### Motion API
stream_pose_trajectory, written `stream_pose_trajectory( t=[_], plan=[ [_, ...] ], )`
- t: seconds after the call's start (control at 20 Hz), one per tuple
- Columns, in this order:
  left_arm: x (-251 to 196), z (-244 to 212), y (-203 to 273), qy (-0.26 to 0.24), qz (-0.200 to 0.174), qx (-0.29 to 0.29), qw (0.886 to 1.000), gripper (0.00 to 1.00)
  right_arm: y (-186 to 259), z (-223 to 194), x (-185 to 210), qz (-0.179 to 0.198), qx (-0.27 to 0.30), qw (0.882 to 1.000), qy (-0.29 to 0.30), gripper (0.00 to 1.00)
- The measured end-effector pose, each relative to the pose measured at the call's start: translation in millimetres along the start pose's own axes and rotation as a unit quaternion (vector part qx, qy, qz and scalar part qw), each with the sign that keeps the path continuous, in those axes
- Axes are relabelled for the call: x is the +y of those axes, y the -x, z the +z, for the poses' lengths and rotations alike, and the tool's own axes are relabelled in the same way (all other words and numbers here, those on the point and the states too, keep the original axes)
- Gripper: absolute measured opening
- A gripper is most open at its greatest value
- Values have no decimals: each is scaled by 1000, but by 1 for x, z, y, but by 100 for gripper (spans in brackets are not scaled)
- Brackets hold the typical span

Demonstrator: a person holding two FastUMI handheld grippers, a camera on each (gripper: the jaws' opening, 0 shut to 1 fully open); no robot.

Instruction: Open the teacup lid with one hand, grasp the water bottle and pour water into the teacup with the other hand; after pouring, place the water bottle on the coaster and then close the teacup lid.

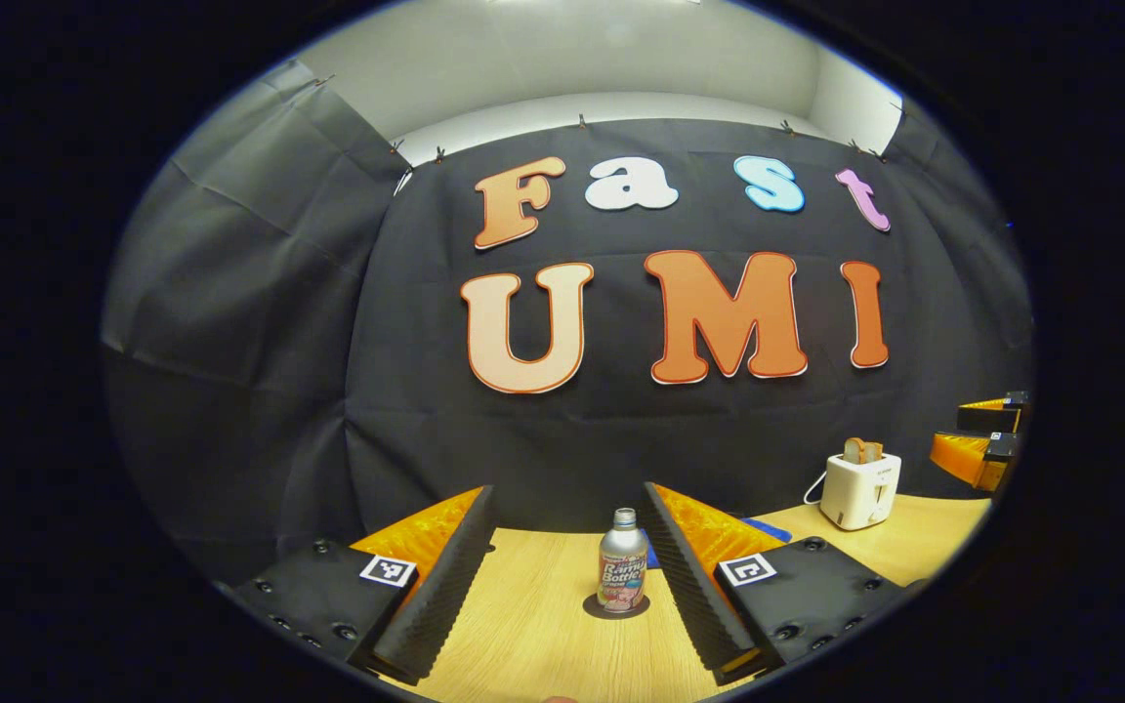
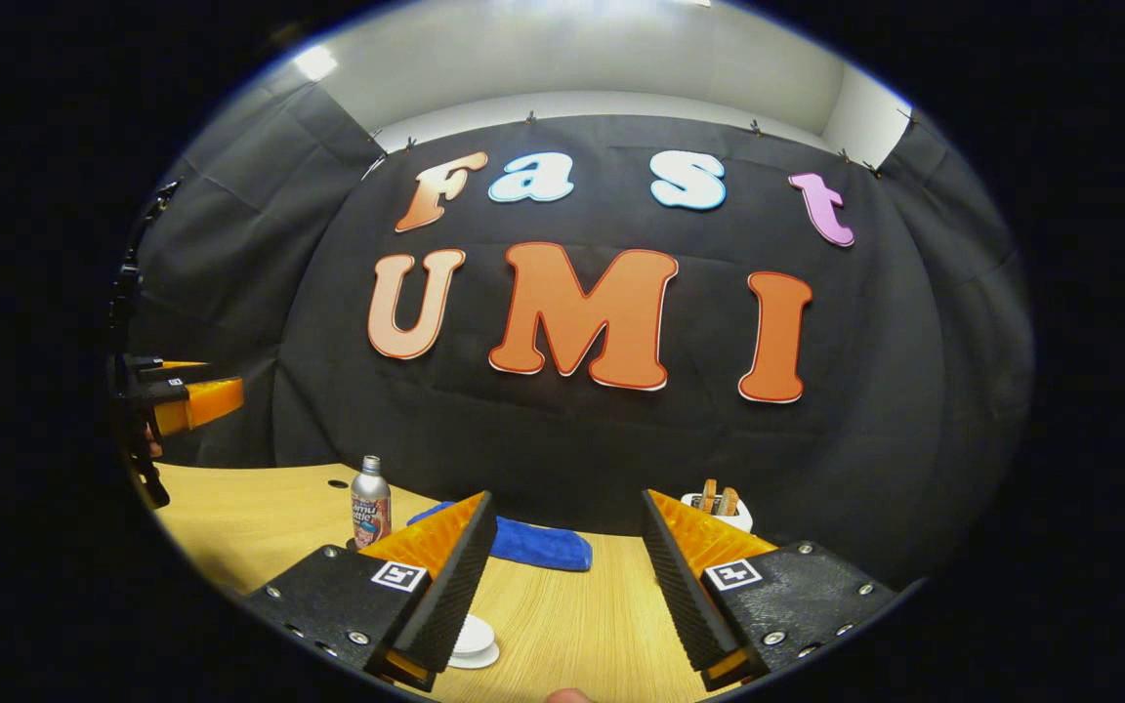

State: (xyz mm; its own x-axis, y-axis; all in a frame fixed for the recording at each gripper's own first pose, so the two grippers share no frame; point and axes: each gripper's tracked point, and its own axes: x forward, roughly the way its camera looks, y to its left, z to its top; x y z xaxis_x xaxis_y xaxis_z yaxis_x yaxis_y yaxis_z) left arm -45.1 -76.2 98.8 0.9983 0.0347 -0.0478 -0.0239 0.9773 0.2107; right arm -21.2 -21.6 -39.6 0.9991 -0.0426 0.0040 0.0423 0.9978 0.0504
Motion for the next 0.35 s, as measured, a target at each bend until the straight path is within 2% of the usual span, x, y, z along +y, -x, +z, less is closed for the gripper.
stream_pose_trajectory(
  t=[0.35],
  plan=[
    [-11, -16, -3, 2, -11, 25, 1000, 94, 0, -5, -6, -7, 7, 1000, -4, 88]
  ],
)
